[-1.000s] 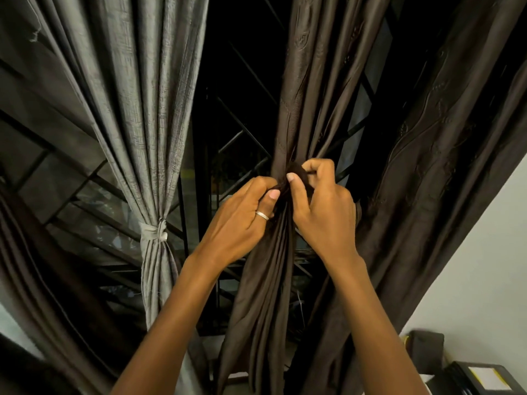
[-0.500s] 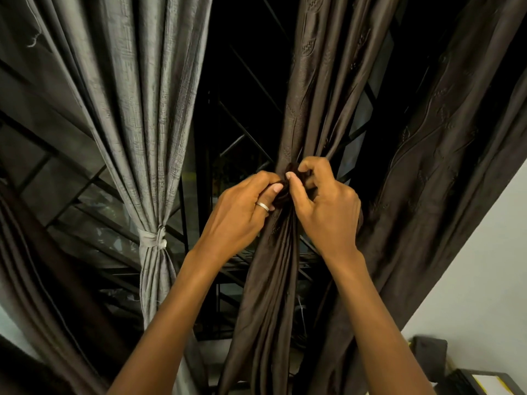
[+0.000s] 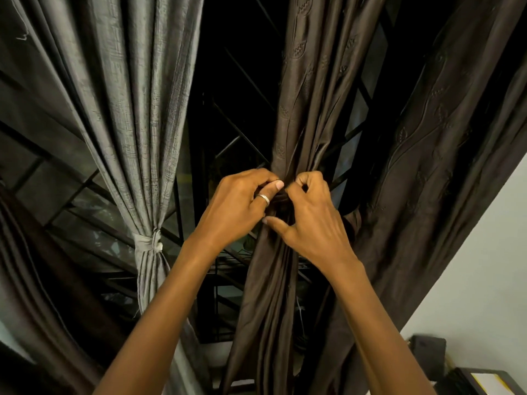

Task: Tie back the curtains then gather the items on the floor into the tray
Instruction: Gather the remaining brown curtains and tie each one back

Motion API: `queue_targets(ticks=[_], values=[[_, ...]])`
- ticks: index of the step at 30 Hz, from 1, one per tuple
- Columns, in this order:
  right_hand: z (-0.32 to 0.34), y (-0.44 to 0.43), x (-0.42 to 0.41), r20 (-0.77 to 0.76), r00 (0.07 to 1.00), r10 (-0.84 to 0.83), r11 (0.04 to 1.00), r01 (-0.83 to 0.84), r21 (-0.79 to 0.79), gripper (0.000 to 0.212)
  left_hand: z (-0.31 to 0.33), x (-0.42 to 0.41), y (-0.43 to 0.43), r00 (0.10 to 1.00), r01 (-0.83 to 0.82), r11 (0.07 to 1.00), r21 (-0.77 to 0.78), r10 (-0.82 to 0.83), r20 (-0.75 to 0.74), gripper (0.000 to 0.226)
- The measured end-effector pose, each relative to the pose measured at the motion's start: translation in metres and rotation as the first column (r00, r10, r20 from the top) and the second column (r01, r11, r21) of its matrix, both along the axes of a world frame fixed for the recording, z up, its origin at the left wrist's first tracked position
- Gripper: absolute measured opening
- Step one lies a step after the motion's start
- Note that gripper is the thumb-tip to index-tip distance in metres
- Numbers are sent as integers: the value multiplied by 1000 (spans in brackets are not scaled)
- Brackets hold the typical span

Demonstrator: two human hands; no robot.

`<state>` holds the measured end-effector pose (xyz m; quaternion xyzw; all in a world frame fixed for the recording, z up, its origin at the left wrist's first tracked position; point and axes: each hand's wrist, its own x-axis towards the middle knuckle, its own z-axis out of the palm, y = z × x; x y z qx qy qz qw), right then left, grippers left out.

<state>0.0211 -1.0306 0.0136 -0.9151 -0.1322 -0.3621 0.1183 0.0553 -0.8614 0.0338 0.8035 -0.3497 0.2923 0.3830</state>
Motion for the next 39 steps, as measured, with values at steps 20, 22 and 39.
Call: queue_targets(ticks=[20, 22, 39], values=[[-31, 1, -17, 335, 942, -31, 986, -26, 165, 33, -19, -9, -16, 991, -59, 972, -228, 28, -133, 20], [-39, 4, -17, 428, 898, -99, 973, -3, 233, 18, -23, -10, -21, 990, -71, 960, -272, 35, -136, 21], [-32, 6, -30, 212, 977, 8, 684, -160, 712, 9, -47, -36, -35, 991, -113, 788, -605, 46, -125, 15]])
